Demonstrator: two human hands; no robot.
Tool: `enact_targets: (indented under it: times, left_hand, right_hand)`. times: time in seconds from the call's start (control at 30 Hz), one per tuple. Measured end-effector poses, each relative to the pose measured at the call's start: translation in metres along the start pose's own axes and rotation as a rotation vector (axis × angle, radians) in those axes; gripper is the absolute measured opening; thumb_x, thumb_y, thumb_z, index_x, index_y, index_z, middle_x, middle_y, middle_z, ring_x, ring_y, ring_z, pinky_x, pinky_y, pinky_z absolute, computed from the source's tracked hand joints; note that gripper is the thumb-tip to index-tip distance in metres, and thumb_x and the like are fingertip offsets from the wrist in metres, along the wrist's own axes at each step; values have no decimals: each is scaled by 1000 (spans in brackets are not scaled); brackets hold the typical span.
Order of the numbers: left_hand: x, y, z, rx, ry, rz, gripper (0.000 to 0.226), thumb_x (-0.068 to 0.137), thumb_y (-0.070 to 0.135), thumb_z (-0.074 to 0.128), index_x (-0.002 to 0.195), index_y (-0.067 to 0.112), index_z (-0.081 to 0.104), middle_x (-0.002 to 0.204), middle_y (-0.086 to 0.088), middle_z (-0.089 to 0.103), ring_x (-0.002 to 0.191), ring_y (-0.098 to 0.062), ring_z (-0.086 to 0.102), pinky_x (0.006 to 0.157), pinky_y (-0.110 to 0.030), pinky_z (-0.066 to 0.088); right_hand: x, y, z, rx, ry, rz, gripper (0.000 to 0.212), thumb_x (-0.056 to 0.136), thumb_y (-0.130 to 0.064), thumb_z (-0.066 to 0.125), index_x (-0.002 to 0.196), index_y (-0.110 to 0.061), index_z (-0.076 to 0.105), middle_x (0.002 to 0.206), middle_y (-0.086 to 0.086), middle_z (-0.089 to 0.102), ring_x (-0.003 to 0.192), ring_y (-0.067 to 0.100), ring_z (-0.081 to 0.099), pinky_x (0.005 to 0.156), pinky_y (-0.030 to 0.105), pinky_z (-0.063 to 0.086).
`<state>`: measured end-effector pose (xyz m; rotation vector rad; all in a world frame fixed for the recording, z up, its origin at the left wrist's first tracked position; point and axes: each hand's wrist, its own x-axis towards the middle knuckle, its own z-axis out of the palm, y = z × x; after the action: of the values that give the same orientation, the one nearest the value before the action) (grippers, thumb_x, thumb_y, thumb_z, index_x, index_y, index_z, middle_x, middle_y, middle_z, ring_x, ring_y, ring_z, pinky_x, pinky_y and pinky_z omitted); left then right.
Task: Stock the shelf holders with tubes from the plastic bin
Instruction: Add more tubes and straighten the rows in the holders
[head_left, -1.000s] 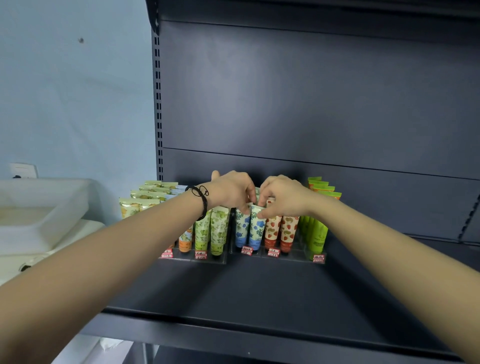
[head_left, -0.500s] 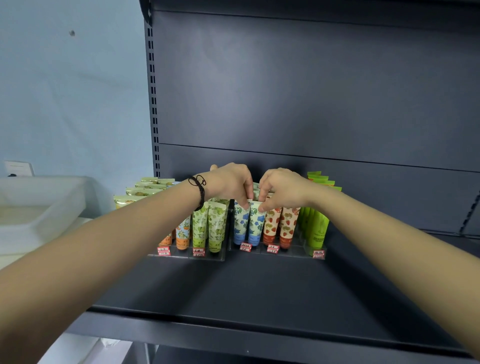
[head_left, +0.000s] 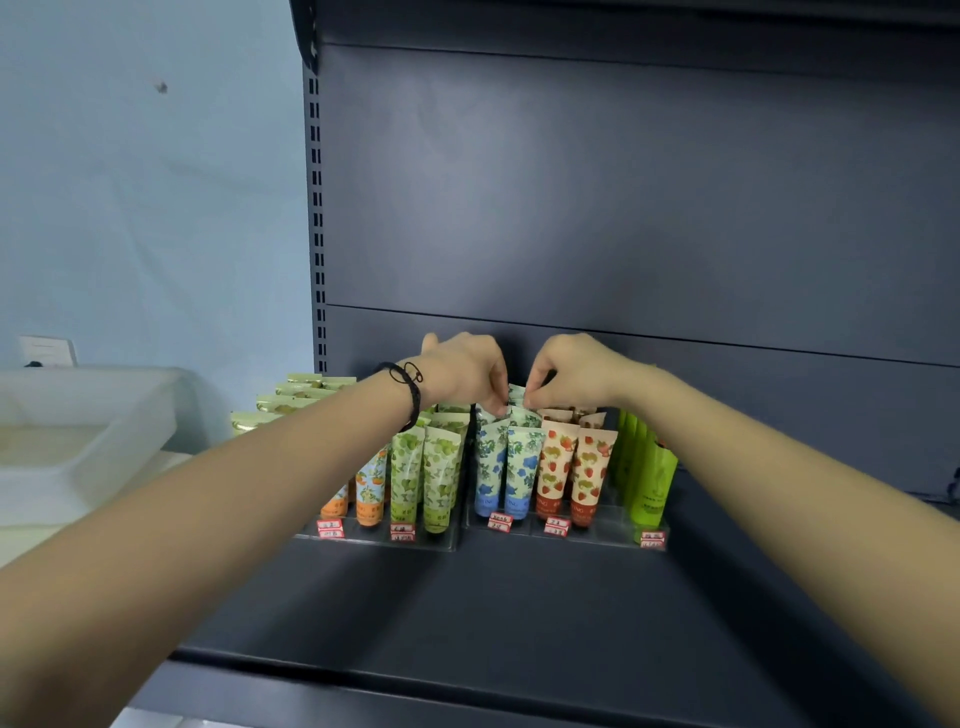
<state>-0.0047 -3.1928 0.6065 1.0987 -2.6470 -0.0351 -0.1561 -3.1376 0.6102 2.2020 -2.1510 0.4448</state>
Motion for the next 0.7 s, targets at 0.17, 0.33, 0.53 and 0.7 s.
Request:
enact_targets:
  times: [0.17,0.33,0.53,0.7]
  left_hand:
    - [0,1,2,10,4,4,17,77,32,75,94,27,74,92,15,70,97,-8,54,91,-41,23]
    - [-2,-3,1,30,18,-16,12,79,29,73,91,26,73,86,14,66,95,-9,53,94,-42,23]
    - [-3,-4,3,74,15,-20,6,80,27,72,85,26,72,88,12,68,97,-11,55,93,-42,24]
    - [-1,-4,4,67,8,-24,14,79,29,72,93,26,72,95,11,70,93,-11,52,88,-41,23]
  right_hand:
    - [6,-3,10,-56,-34,24,6,75,-23,76,77,-17,74,87,-2,71,87,17,66,82,39,57]
    - [6,-4,12,-79,-44,23,2,78,-16,74,77,-14,74,91,3,72,89,20,67,82,41,58]
    - [5,-6,9,-80,-69,22,6,79,-15,72,81,-13,75,92,2,73,90,20,68,83,41,58]
    - [-9,-13,-2,55,6,-98,11,79,-13,66,81,-15,76,91,-9,69,93,11,64,85,32,54]
